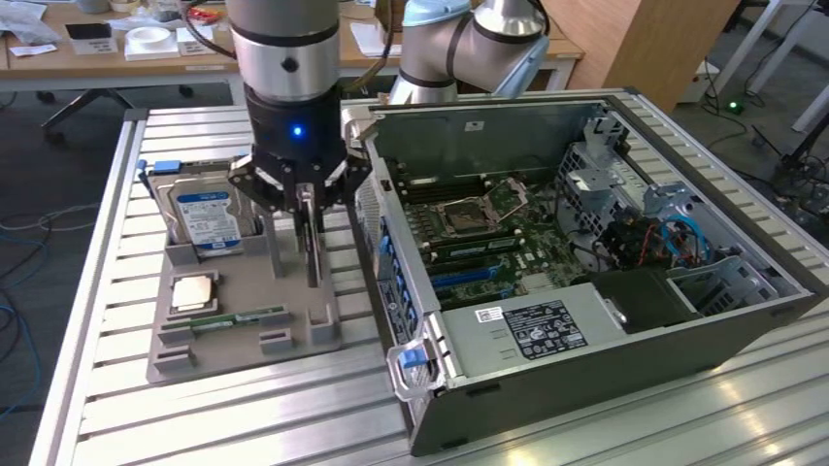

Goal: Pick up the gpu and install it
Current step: 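Pick up the gpu and move the gpu toward the slot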

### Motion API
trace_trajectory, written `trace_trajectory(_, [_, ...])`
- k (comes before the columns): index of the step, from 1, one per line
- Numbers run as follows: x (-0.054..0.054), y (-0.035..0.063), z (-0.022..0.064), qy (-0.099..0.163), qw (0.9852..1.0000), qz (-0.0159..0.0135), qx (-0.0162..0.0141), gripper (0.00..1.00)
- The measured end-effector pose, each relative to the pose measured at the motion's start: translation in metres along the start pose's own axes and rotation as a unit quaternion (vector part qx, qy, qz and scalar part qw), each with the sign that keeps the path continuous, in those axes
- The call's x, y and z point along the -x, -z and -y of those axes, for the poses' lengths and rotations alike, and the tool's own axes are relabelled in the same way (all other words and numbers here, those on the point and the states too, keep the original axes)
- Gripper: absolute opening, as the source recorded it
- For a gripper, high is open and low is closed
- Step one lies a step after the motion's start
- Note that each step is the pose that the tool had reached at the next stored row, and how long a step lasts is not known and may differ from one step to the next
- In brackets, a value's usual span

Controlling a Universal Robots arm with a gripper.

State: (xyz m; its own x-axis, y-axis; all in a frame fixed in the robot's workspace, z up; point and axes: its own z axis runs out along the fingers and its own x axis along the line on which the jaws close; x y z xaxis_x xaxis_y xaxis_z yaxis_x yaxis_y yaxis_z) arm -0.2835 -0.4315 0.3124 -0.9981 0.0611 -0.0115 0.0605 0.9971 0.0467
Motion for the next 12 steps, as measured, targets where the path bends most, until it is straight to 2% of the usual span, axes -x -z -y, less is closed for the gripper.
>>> trace_trajectory(12, [0.001, 0.0545, -0.0026, 0.000, 1.0000, 0.0003, 0.0000, 0.27])
